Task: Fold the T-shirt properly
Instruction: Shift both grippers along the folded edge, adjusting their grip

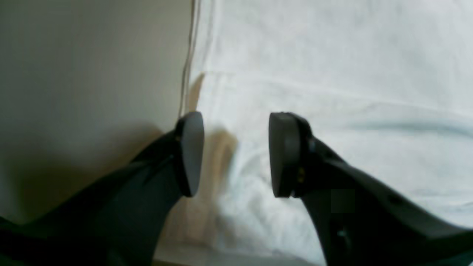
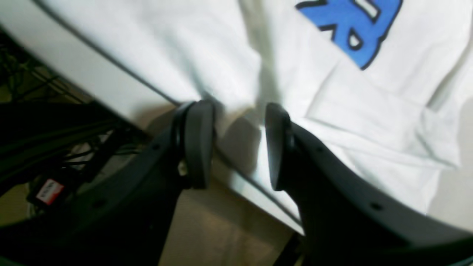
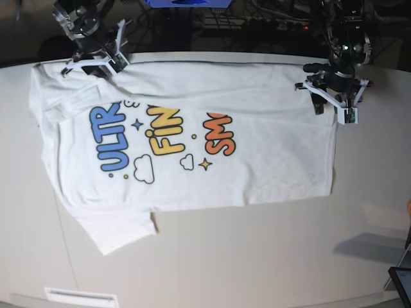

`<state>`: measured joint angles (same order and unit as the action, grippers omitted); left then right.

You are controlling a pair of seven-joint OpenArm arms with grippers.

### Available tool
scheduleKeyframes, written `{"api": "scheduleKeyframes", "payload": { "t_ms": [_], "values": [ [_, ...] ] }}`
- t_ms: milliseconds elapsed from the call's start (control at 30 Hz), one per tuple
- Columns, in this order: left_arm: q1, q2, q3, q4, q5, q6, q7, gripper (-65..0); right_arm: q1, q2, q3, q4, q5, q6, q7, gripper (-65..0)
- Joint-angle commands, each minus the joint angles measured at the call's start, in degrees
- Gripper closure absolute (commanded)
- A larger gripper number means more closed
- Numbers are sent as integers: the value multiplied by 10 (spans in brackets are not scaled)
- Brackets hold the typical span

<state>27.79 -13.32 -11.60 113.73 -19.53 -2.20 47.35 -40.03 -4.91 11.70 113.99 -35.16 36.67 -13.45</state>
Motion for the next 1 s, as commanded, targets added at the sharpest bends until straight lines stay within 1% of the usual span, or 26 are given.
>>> {"api": "scheduleKeyframes", "payload": {
  "t_ms": [0,167,267,400,467,567,700,867,900,967],
  "values": [
    [-1,-4,-2,9,1,0,-11,-272,-6,-1,11,8,-6,-6,-1,-229],
    [-3,-5,-2,-2,1,0,-11,-272,-6,-4,16,14,2,-2,0,-238],
    [-5,-5,-2,-8,1,0,-11,-272,-22,-4,14,17,42,-1,0,-247],
    [-7,-5,1,-12,1,0,-11,-272,-33,-4,13,18,74,0,0,-315],
    [-21,-4,5,-23,1,0,-11,-272,-34,-4,14,19,95,0,3,-318],
    [-42,3,16,-69,1,0,-11,-272,-34,-4,17,20,129,-2,26,-318],
    [-49,4,50,-92,1,0,-12,-272,-29,-4,62,20,181,-2,41,-318],
    [-48,4,69,-91,1,0,-12,-272,-5,-1,154,20,261,0,37,-319],
    [-49,4,69,-91,1,0,-12,-272,-2,1,166,20,271,4,37,-321],
    [-50,4,64,-92,1,0,-12,-272,0,1,179,19,272,26,37,-321]
  ]
}}
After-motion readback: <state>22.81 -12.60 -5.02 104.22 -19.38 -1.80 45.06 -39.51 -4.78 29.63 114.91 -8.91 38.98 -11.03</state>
